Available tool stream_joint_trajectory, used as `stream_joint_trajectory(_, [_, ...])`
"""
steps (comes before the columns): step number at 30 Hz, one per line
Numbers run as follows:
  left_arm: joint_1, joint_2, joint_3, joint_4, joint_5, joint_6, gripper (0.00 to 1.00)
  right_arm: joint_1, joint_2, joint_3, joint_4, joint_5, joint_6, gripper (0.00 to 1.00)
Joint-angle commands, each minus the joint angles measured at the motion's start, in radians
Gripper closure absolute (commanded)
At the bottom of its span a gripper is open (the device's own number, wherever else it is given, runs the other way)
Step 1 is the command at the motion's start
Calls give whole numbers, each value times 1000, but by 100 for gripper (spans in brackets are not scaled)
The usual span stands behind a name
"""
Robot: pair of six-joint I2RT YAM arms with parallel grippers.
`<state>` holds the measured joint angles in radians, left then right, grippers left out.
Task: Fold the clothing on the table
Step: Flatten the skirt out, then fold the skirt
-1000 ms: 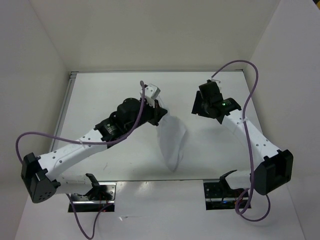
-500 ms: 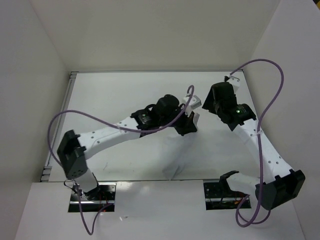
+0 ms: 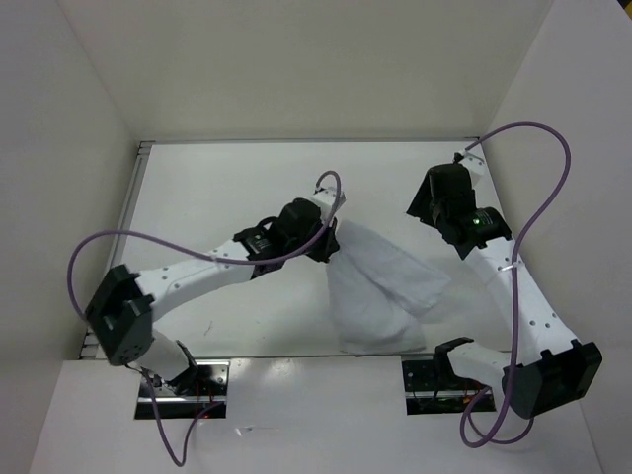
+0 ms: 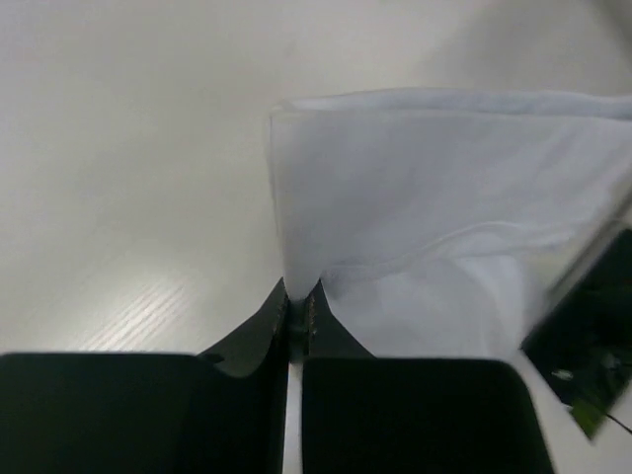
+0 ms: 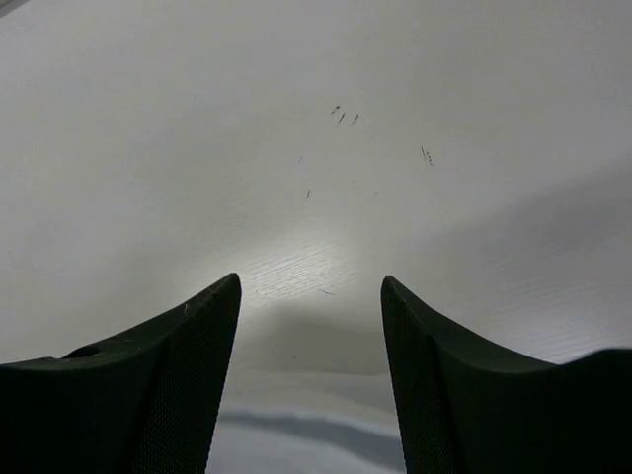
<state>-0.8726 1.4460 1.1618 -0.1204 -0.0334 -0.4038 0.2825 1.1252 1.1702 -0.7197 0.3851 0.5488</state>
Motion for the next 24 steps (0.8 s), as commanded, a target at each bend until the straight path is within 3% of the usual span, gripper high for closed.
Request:
stream_joint_trajectory(1, [59,106,-40,2,-104,-79,100,-5,13,-3,39,-25,-6,36])
stream_joint_trajectory(6, [167,208,-51,21,-174,-167,100,-14,22,-12,39,-25,-27,36])
stream_joint_trajectory(11, [299,208,-71,30,-165,-201,100,-14,44,-30,39,-25,-59,36])
stream_joint_trajectory(18, [354,295,-117,21,-132,-221,100,-14,145,-72,66,-113,-70,36])
stream_joint_trajectory(24, [354,332,-160,56,-74,-239,100,-25,306,0,123,-222,-61,42])
